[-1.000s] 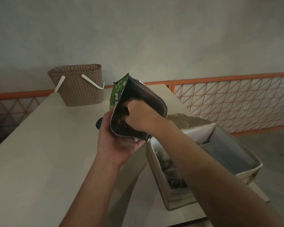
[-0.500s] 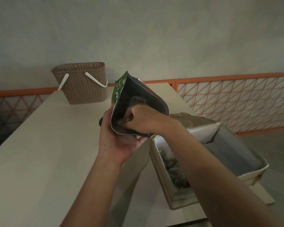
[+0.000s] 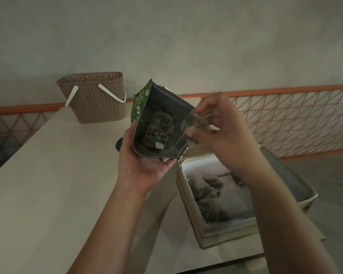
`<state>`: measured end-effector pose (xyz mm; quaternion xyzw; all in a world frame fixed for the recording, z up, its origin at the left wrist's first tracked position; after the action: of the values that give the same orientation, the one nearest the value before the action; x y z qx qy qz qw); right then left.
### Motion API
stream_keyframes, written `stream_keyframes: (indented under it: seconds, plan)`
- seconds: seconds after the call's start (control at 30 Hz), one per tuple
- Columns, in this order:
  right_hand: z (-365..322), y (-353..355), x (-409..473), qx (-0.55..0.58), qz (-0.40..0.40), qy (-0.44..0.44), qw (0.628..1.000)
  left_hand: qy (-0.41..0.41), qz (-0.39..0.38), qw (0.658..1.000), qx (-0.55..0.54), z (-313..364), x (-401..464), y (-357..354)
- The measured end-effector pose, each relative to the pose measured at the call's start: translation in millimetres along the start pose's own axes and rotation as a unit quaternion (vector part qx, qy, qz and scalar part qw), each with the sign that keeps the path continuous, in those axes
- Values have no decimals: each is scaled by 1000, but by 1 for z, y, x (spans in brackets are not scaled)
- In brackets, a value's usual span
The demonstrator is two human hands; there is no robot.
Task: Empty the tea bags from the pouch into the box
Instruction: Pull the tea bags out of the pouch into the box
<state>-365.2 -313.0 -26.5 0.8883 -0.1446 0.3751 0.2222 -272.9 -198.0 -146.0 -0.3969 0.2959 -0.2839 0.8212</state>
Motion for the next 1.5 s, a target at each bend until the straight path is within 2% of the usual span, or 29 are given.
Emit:
stream_keyframes:
  seconds: [0.13, 0.27, 0.4, 0.5, 0.63, 0.67, 0.83, 0.93, 1.03, 1.13, 1.2, 1.27, 1.37, 1.43, 1.5]
  plan:
    - [9, 25, -25, 122, 72, -48, 989, -9, -17, 1000, 14, 0, -1, -6]
    - [20, 40, -49, 97, 101, -92, 986, -5, -34, 999, -3, -2, 0, -8]
    - [31, 55, -69, 86, 174, -129, 973, -2, -36, 999, 8, -4, 1, -9]
    - [38, 50, -75, 39, 133, -126, 982, 2, -46, 999, 2, -7, -1, -12]
    - [62, 27, -84, -88, -28, -177, 980, 11, -57, 998, -9, -9, -1, -14]
    - [64, 23, -86, -99, -46, -179, 978, 12, -58, 998, -10, -9, -1, -15]
    - [61, 20, -82, -121, -27, -170, 978, 8, -53, 999, -9, -9, -2, -13]
    - [51, 24, -73, -184, 8, -120, 976, 12, -51, 999, -9, -9, -2, -12]
    - [23, 19, -52, -171, 61, -47, 982, 23, -45, 999, -13, -10, -1, -10]
    - [-3, -8, -23, -197, 18, 38, 980, 21, -28, 999, -6, -9, -1, -8]
    - [-8, -32, -4, -207, -41, 69, 975, 23, -22, 999, -13, -9, -3, -9]
    - [0, -58, 11, -215, -130, 48, 967, 20, -14, 999, -23, -8, -5, -7]
    - [27, -88, 25, -311, -256, 5, 915, 13, -10, 999, -31, -7, -6, -4]
    - [41, -99, 30, -370, -292, -2, 882, 13, -10, 999, -30, -7, -7, -4]
    - [51, -106, 30, -385, -317, -9, 867, 16, -13, 999, -26, -7, -7, -7]
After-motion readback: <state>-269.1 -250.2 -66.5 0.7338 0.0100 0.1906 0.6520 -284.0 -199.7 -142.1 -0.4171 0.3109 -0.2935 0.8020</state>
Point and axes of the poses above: each hand's wrist, its own x-axis towards the middle knuckle, its own y-axis out of the back of the hand, z = x × y, the point moved 9 cm from there along x, towards the middle knuckle, and after that the axes turned 14 degrees about y, right-handed, at the moved point
